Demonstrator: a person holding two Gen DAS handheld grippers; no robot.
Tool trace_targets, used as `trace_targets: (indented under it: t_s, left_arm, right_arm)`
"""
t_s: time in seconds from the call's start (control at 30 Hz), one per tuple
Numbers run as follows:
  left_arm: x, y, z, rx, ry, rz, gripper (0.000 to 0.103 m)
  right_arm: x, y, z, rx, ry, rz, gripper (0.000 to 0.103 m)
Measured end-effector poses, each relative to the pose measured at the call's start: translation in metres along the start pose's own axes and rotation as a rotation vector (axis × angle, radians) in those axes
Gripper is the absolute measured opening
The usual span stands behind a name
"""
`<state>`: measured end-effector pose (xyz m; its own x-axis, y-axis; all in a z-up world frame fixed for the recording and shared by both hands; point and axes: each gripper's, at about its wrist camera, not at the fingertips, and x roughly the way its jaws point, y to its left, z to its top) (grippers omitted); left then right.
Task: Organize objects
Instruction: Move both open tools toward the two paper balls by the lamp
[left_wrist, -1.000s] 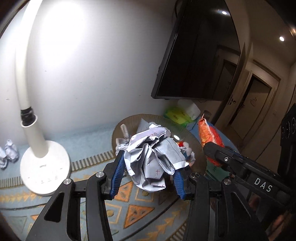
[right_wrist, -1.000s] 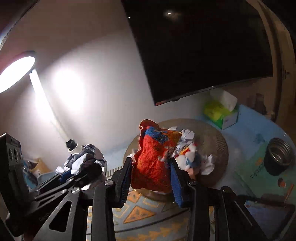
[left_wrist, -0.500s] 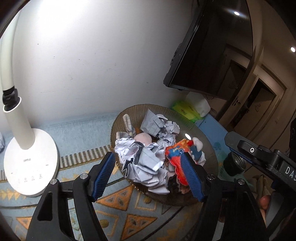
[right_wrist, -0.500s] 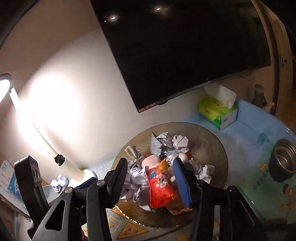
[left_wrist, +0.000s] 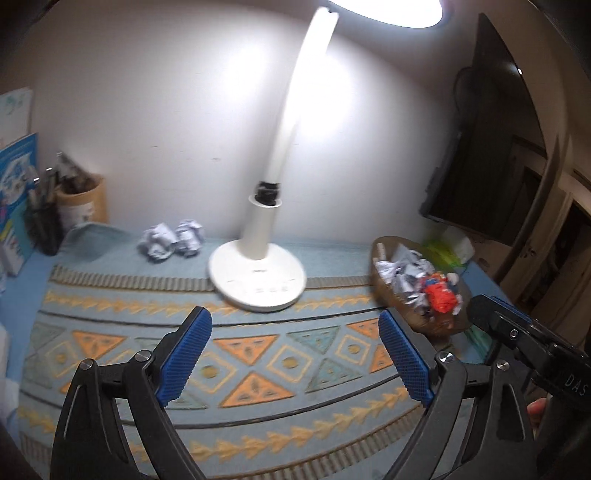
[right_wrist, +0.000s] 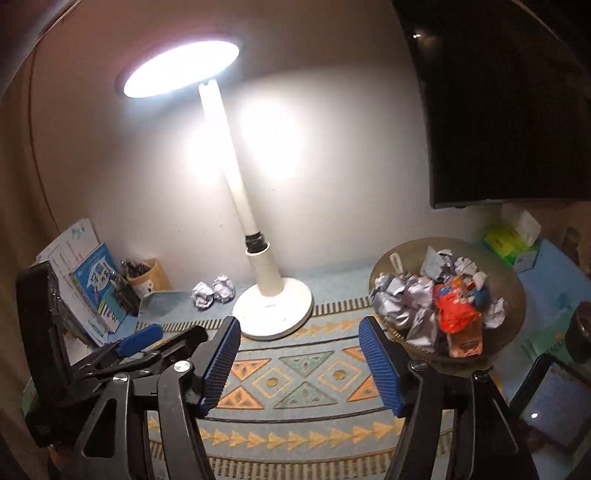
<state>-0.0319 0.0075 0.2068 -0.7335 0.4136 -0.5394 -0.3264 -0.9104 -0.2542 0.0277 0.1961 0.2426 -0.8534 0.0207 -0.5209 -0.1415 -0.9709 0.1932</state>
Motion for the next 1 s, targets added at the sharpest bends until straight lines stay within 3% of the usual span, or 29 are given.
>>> trace_targets:
  t_s: [0.1,0.2,0.3,0.53,1.0]
  left_arm:
    - [0.007,0.036,-0.039,-0.014,0.014,0.15,0.092]
    - [0.018,0.07,-0.068,-0.104,0.075,0.15,0.091]
    - [0.026,0.079,-0.076,-0.148,0.082,0.138,0.091]
    - [0.031,0.07,-0.078,-0.114,0.099,0.132,0.092]
    - [0.031,0.074,-0.079,-0.127,0.109,0.129,0.092]
  right_arm:
    - [0.031,0.012,-0.045,-0.004,0.057,0.027,0.066]
    - [0.07,0.015,-0.093,-0.008,0.149,0.052,0.066]
    - [0.091,0.015,-0.119,-0.015,0.196,0.052,0.066]
    - [0.103,0.015,-0.123,-0.034,0.239,0.04,0.069]
    - [0.104,0.001,-0.121,0.045,0.256,0.064,0.07]
